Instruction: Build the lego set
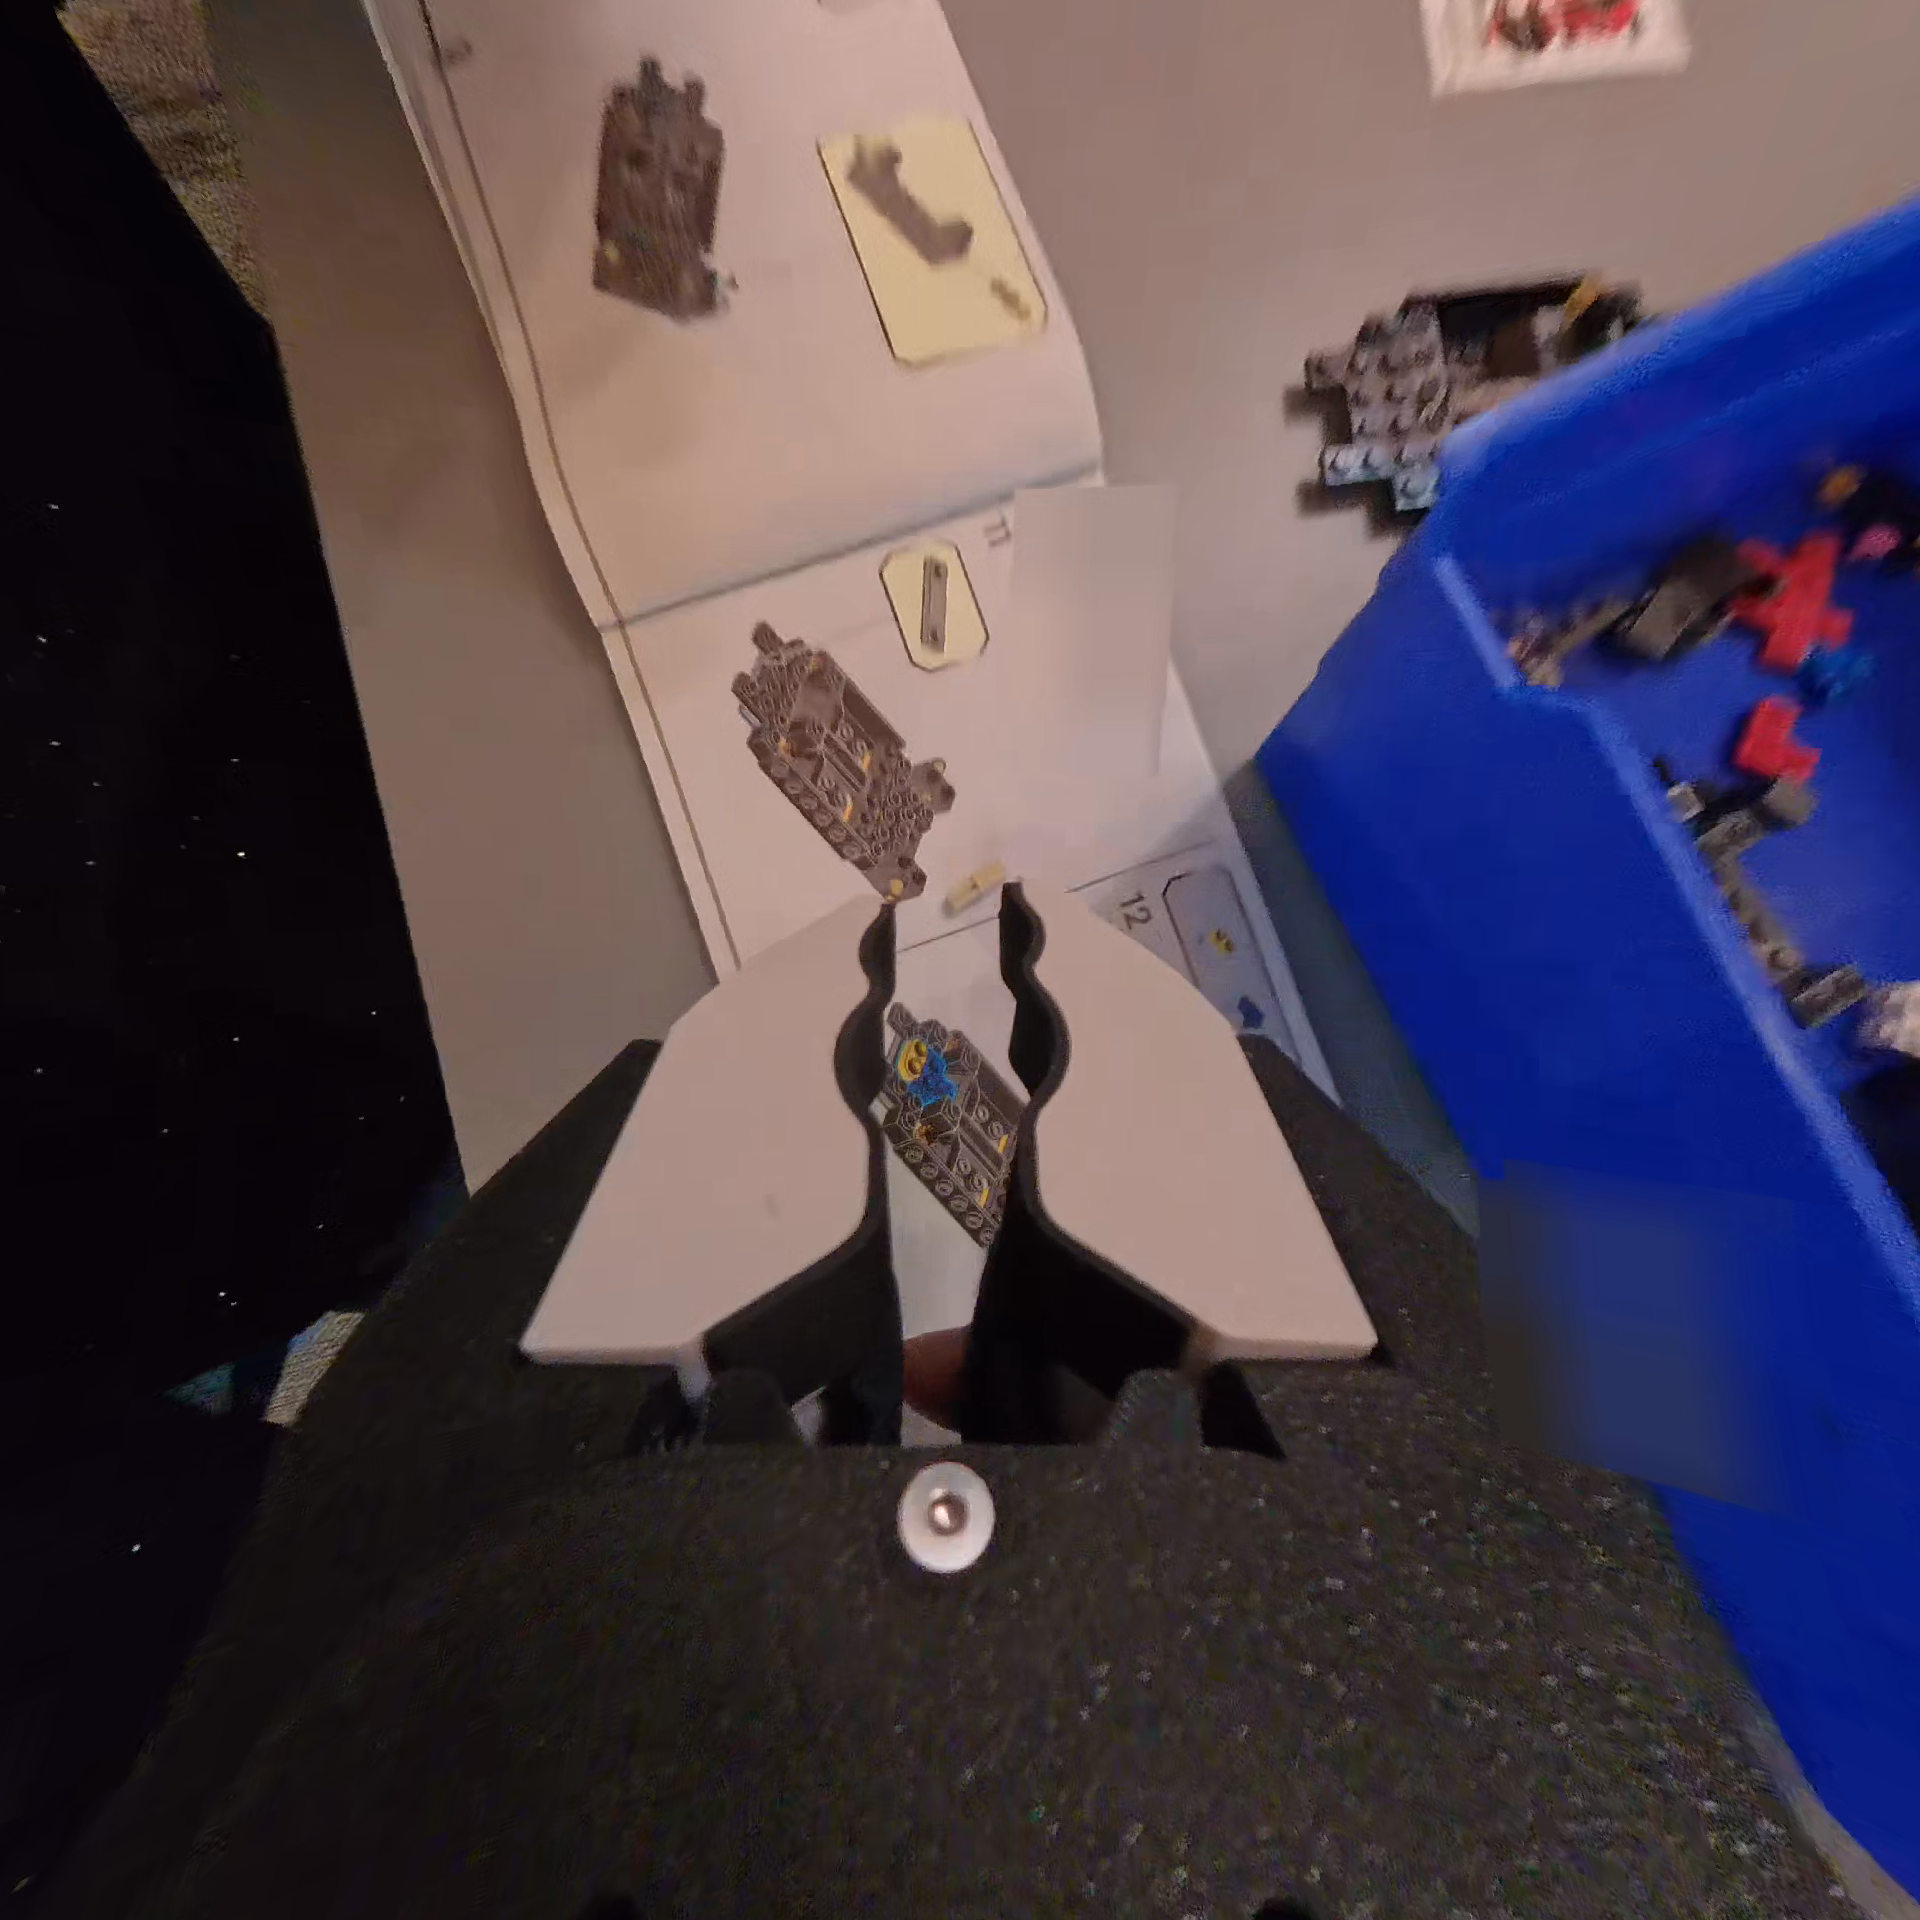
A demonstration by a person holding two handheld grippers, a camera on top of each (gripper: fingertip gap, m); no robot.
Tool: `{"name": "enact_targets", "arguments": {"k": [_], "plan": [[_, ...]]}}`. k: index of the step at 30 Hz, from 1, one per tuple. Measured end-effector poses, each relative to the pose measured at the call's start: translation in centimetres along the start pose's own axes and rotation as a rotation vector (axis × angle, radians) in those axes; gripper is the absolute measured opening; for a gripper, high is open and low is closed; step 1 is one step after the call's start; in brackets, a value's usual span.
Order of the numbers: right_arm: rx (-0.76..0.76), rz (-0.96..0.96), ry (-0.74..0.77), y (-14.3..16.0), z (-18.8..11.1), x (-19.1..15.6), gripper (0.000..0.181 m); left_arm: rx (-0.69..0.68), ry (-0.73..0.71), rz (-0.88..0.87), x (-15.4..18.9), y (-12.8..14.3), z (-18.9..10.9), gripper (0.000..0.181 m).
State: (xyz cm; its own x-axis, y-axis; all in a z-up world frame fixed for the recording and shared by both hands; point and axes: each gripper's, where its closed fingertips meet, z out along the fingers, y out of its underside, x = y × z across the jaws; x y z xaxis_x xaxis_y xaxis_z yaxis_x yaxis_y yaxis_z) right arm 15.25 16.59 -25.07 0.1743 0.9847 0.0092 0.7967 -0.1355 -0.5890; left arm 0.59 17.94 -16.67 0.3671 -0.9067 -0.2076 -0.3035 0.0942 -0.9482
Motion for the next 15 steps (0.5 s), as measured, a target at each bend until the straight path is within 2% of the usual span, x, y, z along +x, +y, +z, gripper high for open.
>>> {"name": "enact_targets", "arguments": {"k": [4,7,15], "plan": [[-0.072,0.115,-0.007,1.2,1.7,0.9,0.011,0.056,0.05,-0.057,0.7,-0.9,0.2,0.017],[-0.118,0.216,-0.013,1.7,2.4,1.1,0.006,0.046,0.037,-0.056,0.5,-0.6,0.2,0.017],[-0.14,0.354,-0.026,1.1,3.7,0.8,0.014,0.031,0.037,-0.046,0.5,-0.2,0.4,0.018]]}}
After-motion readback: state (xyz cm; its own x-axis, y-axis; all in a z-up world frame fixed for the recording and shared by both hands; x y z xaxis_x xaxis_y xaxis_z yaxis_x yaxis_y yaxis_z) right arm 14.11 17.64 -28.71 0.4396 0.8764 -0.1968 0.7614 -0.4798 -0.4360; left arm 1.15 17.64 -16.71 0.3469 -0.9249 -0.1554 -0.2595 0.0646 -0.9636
